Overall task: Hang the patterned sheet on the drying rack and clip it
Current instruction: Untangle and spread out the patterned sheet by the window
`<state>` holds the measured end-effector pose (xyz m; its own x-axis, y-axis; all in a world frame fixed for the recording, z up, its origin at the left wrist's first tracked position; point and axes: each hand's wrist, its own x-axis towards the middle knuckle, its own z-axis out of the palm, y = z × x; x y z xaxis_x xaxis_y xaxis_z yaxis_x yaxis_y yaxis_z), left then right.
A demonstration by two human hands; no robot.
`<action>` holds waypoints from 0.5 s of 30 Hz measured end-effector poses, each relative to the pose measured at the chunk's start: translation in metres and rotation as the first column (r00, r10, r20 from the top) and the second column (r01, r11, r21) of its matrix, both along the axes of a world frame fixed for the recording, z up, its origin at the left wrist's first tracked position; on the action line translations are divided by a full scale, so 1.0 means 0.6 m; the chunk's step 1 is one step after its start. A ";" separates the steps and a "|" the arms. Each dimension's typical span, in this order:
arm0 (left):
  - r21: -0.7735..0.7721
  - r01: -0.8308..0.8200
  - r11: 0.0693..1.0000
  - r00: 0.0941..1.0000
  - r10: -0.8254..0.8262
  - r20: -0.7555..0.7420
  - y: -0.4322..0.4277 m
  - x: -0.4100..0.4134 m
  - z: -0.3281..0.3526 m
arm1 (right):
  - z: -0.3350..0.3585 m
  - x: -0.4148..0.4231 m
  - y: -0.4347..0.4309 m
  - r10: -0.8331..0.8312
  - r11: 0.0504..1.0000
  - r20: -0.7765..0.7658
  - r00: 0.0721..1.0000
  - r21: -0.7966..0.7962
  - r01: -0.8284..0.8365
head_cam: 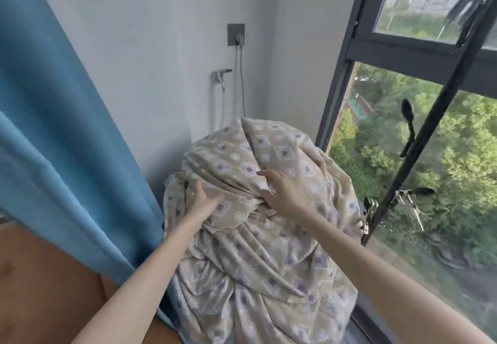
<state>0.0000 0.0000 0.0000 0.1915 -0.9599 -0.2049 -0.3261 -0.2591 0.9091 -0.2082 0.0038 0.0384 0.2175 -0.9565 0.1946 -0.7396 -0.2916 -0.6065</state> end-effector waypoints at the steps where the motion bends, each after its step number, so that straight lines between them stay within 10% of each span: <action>1: 0.001 -0.002 1.000 1.000 0.002 -0.019 -0.005 0.001 -0.003 | -0.008 0.013 -0.012 0.002 1.000 -0.049 0.999 -0.012 -0.003; 8: -0.008 -0.070 0.998 0.996 0.070 0.048 -0.047 0.024 -0.068 | -0.061 0.081 -0.076 -0.101 0.994 -0.419 0.902 -0.072 0.078; 15: -0.397 -0.103 0.912 0.992 0.124 0.027 -0.053 0.008 -0.009 | -0.009 0.049 -0.107 -0.187 0.958 -0.256 0.949 -0.260 0.118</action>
